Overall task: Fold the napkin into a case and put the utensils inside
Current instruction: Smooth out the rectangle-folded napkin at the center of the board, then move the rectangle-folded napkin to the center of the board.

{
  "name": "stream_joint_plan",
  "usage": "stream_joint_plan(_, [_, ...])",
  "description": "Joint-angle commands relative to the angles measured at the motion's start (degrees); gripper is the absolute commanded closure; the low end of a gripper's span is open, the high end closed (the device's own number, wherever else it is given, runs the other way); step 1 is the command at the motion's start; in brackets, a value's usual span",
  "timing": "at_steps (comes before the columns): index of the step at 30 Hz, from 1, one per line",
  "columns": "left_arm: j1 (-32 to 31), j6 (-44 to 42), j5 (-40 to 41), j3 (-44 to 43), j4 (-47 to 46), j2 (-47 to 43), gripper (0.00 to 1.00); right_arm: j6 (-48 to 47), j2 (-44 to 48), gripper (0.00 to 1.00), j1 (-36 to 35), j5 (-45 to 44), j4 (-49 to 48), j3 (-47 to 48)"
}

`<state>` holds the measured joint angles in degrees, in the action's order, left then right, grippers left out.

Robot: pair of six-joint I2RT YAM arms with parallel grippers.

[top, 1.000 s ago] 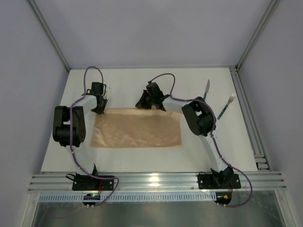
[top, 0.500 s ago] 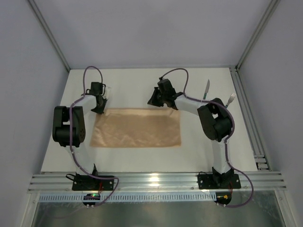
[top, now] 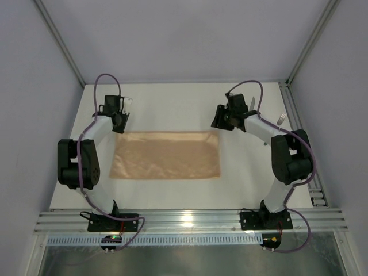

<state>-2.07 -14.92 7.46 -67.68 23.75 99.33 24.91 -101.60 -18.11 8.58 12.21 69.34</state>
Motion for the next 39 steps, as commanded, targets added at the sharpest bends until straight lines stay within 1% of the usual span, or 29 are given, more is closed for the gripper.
stream_joint_plan(1, [1.18,1.47,-0.43,1.23,0.42,-3.44,0.65,-4.68,1.85,0.52,1.76,3.1,2.82,-3.59])
stream_joint_plan(5, [1.8,1.3,0.18,3.25,0.51,-3.7,0.63,-6.62,0.36,0.52,2.29,6.18,0.89,-5.18])
stream_joint_plan(6, [1.89,1.29,0.18,3.6,0.77,-3.62,0.63,-6.54,-0.08,0.52,2.72,6.36,0.11,-5.27])
stream_joint_plan(7, [3.72,1.38,0.18,4.22,0.86,-3.53,0.62,-6.28,-1.13,0.52,2.99,6.54,-0.25,-5.27])
stream_joint_plan(10, [4.17,1.38,0.18,5.27,0.86,-3.53,0.61,-5.48,-2.54,0.53,3.61,6.8,-1.83,-5.53])
stream_joint_plan(14, [4.53,1.3,0.01,6.42,0.95,-3.7,0.6,-4.43,-5.53,0.62,3.78,8.29,-3.33,-5.53])
stream_joint_plan(15, [4.53,1.29,0.01,6.51,1.04,-3.79,0.6,-4.25,-5.88,0.65,3.7,8.47,-4.03,-5.71])
stream_joint_plan(17, [4.61,1.21,0.01,6.6,1.39,-4.05,0.6,-3.9,-6.33,0.69,3.69,8.21,-4.56,-6.23])
stream_joint_plan(18, [4.53,1.21,-0.08,6.77,1.48,-4.14,0.6,-3.64,-6.33,0.73,3.69,8.21,-4.91,-6.5])
stream_joint_plan(20, [4.7,1.12,-0.17,6.95,1.48,-4.41,0.59,-3.55,-6.24,0.76,3.78,8.03,-5.26,-6.76])
stream_joint_plan(21, [4.7,1.12,-0.26,7.12,1.48,-4.58,0.59,-3.55,-6.07,0.81,3.78,7.95,-5.44,-6.94])
stream_joint_plan(25, [4.79,0.94,-0.26,7.3,1.48,-4.41,0.59,-3.46,-5.28,0.96,3.78,7.33,-5.44,-7.64])
stream_joint_plan(31, [4.79,1.12,-2.27,7.39,2.0,-5.54,0.59,-3.9,-3.26,0.96,4.31,6.54,-4.83,-8.43])
stream_joint_plan(35, [4.79,0.94,-3.42,7.3,2.88,-6.25,0.59,-4.43,-2.02,0.96,4.75,5.75,-2.37,-8.35])
stream_joint_plan(39, [4.7,1.03,-4.56,7.65,3.85,-6.34,0.59,-5.3,0.61,0.96,4.66,4.78,-0.43,-10.88])
